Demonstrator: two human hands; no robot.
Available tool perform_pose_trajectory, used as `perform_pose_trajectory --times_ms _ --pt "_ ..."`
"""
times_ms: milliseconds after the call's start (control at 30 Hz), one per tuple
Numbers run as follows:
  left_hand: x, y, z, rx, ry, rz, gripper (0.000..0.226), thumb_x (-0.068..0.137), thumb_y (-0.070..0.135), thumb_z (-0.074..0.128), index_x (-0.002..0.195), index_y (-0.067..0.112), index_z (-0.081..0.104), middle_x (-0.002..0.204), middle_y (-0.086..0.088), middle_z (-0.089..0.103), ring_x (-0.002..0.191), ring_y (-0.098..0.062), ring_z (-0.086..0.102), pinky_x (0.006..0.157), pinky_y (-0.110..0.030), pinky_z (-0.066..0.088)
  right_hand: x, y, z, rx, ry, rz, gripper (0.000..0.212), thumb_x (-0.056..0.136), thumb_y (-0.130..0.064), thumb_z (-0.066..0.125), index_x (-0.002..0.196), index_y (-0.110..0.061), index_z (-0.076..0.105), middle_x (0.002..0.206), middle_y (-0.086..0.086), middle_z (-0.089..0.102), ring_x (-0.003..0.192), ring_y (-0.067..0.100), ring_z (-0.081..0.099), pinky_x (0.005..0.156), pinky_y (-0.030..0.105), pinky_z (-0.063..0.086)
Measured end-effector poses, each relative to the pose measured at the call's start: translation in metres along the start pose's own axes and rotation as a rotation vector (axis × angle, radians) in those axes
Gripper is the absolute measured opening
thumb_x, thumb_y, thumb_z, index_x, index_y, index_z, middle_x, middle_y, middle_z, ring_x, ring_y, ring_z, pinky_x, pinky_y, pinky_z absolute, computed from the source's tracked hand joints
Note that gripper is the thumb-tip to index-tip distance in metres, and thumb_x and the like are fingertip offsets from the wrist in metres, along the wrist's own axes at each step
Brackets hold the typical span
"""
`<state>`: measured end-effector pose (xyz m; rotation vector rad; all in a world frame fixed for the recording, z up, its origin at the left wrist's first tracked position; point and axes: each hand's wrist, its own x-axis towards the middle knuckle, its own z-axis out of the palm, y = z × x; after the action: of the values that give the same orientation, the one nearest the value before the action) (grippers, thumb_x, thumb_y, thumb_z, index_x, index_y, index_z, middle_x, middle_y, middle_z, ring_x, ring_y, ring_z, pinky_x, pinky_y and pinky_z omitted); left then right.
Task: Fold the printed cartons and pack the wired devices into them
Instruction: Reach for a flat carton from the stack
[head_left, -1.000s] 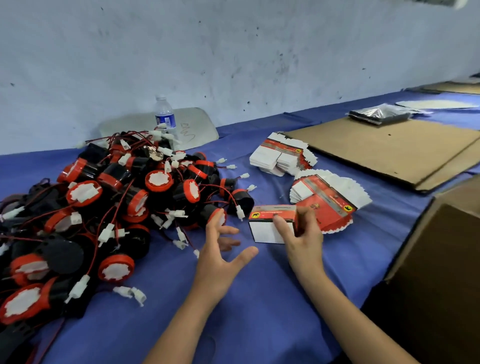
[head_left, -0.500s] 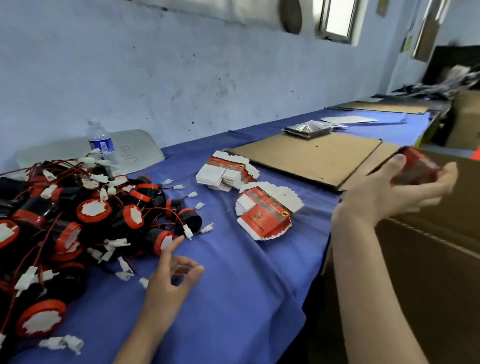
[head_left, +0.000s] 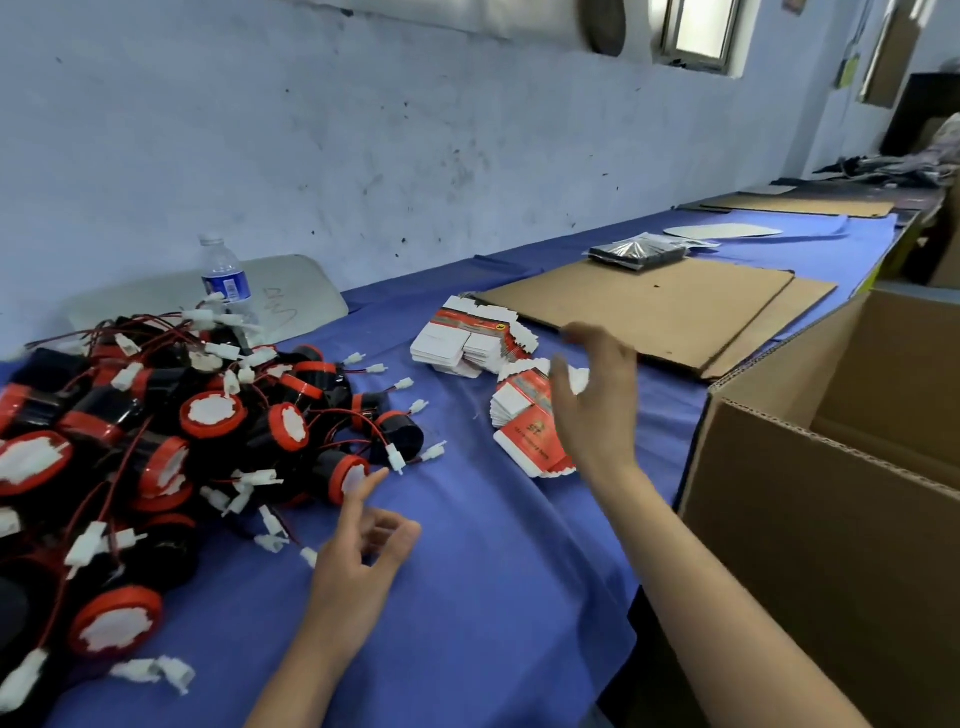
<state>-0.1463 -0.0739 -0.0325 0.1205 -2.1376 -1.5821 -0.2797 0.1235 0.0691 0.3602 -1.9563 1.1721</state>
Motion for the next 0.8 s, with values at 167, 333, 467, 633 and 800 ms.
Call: perform_pose_trajectory --times_ms 167,333,467,633,800 --pt "-0.004 0.003 -0.001 -0.007 0.018 -0.018 0.057 0.064 0.061 0.058 0.118 0.052 0.044 0.084 -0.003 0.068 0.079 -0.023 0.066 0.08 -0.024 0.047 -0.045 0.066 0.05 -0.7 -0.804 0.163 0.077 0.09 -0.063 0.044 0.153 -0.036 0.008 0.16 0.01 -0.016 0.143 0.037 -0.025 0.113 0.06 -0.012" --pt "-0.002 0.004 -0.002 0.003 0.016 -0.039 0.037 0.091 0.031 0.064 0.123 0.04 0.047 0.082 -0.003 0.068 0.072 -0.014 0.067 0.071 -0.01 0.046 -0.061 0.063 0.062 -0.599 -0.755 0.233 0.067 0.093 -0.055 0.046 0.15 -0.037 0.018 0.162 0.003 -0.006 0.145 0.032 -0.02 0.103 0.075 0.006" --pt "-0.003 0.007 -0.001 0.016 -0.027 -0.059 0.035 0.091 0.037 0.061 0.123 0.041 0.047 0.085 -0.003 0.068 0.075 -0.017 0.066 0.071 -0.012 0.047 -0.058 0.064 0.04 -0.437 -0.608 0.177 0.052 0.089 -0.054 0.057 0.132 -0.025 0.054 0.156 -0.001 0.03 0.148 0.025 0.012 0.112 0.053 0.022" --pt "-0.001 0.008 -0.001 -0.005 -0.018 -0.077 0.043 0.075 0.051 0.054 0.117 0.045 0.049 0.086 -0.003 0.067 0.078 -0.021 0.066 0.073 -0.014 0.048 -0.045 0.075 0.019 -0.002 -0.146 0.507 0.072 0.078 -0.034 0.079 0.141 -0.021 0.046 0.161 0.0 0.006 0.146 0.019 0.016 0.112 0.029 0.023" --pt "-0.001 0.006 -0.002 -0.016 -0.008 -0.082 0.038 0.082 0.055 0.06 0.117 0.045 0.049 0.084 -0.002 0.068 0.076 -0.018 0.067 0.072 -0.012 0.047 -0.022 0.084 0.025 0.161 0.022 1.132 0.071 0.072 -0.044 0.081 0.121 -0.008 0.045 0.14 0.014 0.032 0.115 0.03 0.049 0.082 0.032 0.036"
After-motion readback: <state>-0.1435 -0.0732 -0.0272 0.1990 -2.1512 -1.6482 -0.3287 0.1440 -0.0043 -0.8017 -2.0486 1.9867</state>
